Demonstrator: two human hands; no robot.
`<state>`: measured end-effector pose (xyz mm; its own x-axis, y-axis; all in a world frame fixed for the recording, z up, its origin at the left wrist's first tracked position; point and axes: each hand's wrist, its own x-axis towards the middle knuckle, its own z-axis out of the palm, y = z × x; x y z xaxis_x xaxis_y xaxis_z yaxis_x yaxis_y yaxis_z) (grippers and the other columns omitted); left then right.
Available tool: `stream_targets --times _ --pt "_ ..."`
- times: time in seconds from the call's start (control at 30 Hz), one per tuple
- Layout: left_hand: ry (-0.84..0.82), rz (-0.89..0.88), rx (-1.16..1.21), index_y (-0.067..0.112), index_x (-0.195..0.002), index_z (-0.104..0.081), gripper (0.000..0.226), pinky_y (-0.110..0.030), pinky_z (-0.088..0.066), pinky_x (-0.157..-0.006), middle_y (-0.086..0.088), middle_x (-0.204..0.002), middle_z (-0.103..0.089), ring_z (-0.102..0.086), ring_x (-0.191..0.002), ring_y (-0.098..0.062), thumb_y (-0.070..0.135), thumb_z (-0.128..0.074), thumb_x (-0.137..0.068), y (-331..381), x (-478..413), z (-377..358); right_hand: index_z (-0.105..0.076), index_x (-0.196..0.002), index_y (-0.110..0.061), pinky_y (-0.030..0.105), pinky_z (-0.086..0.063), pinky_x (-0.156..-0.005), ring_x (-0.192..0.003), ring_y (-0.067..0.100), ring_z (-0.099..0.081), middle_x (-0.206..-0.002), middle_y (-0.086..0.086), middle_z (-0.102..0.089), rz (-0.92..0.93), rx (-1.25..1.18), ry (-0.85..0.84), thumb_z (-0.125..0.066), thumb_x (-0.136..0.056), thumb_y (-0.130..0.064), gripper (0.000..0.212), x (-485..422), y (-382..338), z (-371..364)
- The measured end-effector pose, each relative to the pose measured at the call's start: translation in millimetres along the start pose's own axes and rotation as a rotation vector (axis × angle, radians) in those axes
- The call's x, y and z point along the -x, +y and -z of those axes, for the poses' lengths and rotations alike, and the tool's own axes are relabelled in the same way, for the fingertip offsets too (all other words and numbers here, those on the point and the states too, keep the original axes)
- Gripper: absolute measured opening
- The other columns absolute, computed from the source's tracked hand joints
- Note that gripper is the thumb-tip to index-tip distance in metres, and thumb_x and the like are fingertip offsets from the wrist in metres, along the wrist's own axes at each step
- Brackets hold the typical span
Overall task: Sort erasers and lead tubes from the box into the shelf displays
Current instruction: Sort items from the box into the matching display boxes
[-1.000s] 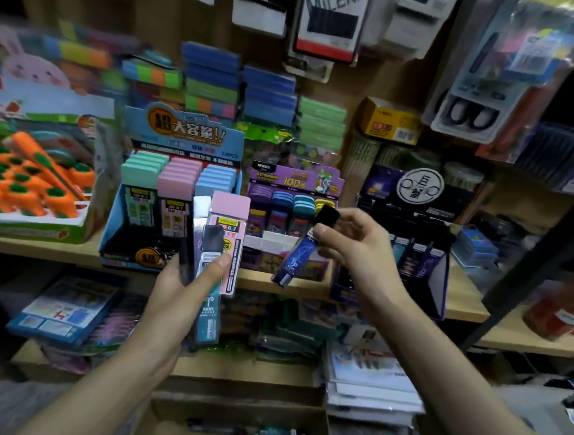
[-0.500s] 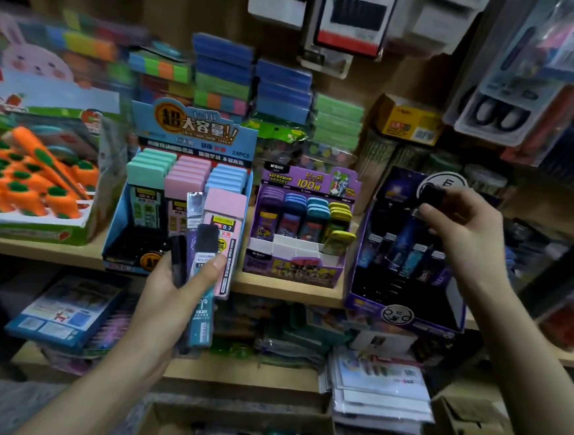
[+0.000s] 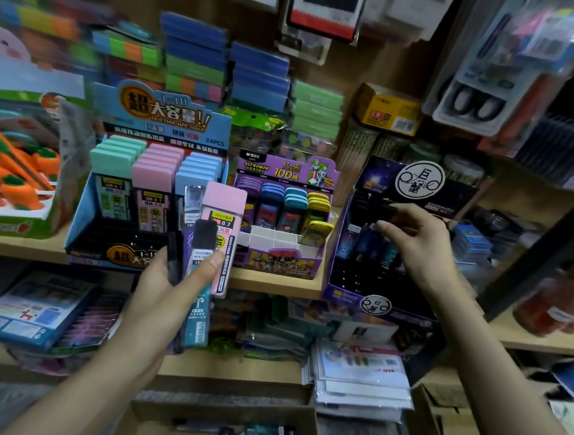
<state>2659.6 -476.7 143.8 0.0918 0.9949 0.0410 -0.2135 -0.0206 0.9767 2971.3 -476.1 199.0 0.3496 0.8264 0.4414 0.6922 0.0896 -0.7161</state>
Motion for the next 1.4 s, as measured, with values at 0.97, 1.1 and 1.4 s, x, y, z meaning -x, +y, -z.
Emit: stream_targets --times 0.97,1.1,1.4 --pt "-0.155 0.049 0.017 0.028 -0.104 -0.06 0.044 -0.013 -0.05 -0.052 0.012 -0.087 -0.074 -0.07 -0.073 -0.004 0.041 -0.068 -0.063 7.1 30.4 -26.2 -0.061 -0.098 -0.018 0.02 -0.045 -0.05 -0.062 0.004 -0.06 -0.082 -0.005 -0.064 -0.247 -0.487 -0.378 -0.054 -0.092 -0.039 0.022 74.0 -93.0 -58.7" --pt "-0.192 0.058 0.024 0.028 -0.103 -0.062 0.044 -0.011 -0.049 -0.057 0.01 -0.091 -0.074 -0.07 -0.079 -0.005 0.041 -0.068 -0.062 6.3 35.8 -24.8 -0.061 -0.107 -0.01 0.023 -0.048 -0.057 -0.071 0.014 -0.063 -0.086 0.005 -0.068 -0.37 -0.665 -0.489 -0.057 -0.092 -0.023 0.02 84.2 -98.2 -75.2" --pt "-0.086 0.046 0.082 0.021 -0.102 -0.063 0.044 -0.017 -0.051 -0.054 0.005 -0.085 -0.075 -0.069 -0.067 -0.006 0.042 -0.068 -0.063 19.5 32.2 6.5 -0.061 -0.093 -0.005 0.027 -0.056 -0.059 -0.066 0.014 -0.069 -0.074 0.004 -0.073 -0.387 -0.84 -0.413 -0.053 -0.092 -0.009 0.009 74.2 -124.6 -90.3"
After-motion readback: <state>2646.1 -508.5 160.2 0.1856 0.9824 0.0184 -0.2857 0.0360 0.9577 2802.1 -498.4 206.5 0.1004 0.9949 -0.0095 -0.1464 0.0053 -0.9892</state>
